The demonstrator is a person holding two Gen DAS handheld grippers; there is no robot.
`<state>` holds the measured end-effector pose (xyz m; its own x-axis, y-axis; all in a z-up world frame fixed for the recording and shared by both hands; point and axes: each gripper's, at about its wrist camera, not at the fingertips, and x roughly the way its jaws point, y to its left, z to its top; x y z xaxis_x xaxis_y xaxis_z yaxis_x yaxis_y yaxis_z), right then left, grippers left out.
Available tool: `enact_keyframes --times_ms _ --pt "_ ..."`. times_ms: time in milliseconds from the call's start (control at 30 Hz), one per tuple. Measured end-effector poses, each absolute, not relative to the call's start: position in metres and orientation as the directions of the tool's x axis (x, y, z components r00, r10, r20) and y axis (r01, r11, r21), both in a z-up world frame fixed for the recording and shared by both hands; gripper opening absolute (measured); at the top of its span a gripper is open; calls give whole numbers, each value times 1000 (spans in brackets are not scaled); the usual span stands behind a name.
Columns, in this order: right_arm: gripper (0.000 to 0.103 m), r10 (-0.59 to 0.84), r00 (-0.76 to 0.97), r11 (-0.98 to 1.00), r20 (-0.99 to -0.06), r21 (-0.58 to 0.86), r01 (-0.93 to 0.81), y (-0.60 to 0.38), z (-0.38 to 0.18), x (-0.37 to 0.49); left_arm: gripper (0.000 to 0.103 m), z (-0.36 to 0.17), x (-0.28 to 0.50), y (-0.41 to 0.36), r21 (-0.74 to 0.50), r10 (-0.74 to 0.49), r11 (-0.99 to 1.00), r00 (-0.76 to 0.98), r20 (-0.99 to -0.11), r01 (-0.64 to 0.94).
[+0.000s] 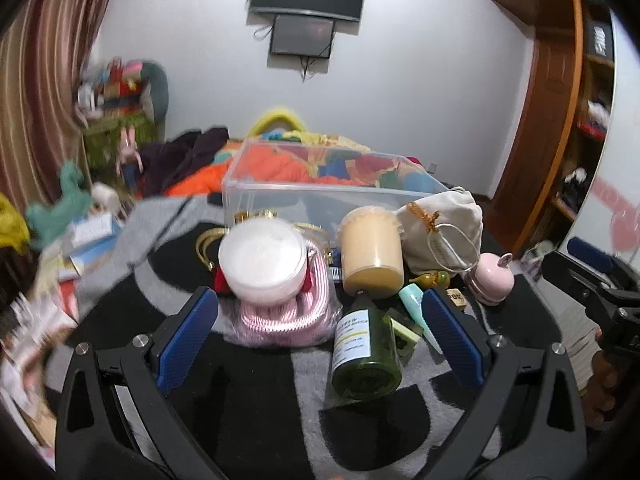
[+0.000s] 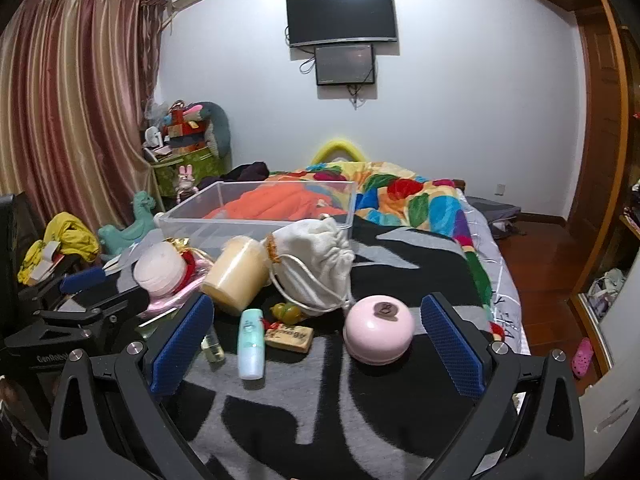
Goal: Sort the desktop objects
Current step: 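Grasp the white round jar with left tool while right tool grasps the pink round speaker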
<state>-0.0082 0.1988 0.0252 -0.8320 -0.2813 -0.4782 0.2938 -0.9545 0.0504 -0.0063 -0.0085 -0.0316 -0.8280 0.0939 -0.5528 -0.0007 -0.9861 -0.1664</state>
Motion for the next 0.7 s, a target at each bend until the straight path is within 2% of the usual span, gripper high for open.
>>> enact_keyframes --times_ms 200,367,500,700 --pt "103 -249 -839 -966 -483 63 251 211 23 -15 103 -41 -18 -33 -194 99 -981 -787 -609 26" --pt "103 -185 -847 -979 -499 20 202 215 12 -27 103 -43 -29 -51 -273 157 -962 -776 -611 21" --pt "103 -129 -820 -986 -557 -14 164 216 -8 -49 103 -41 -40 -48 -141 40 -988 -781 -623 61" --pt "103 -181 -761 -983 -623 89 162 228 -31 -69 103 -47 -58 -40 -74 13 -996 -776 -630 44"
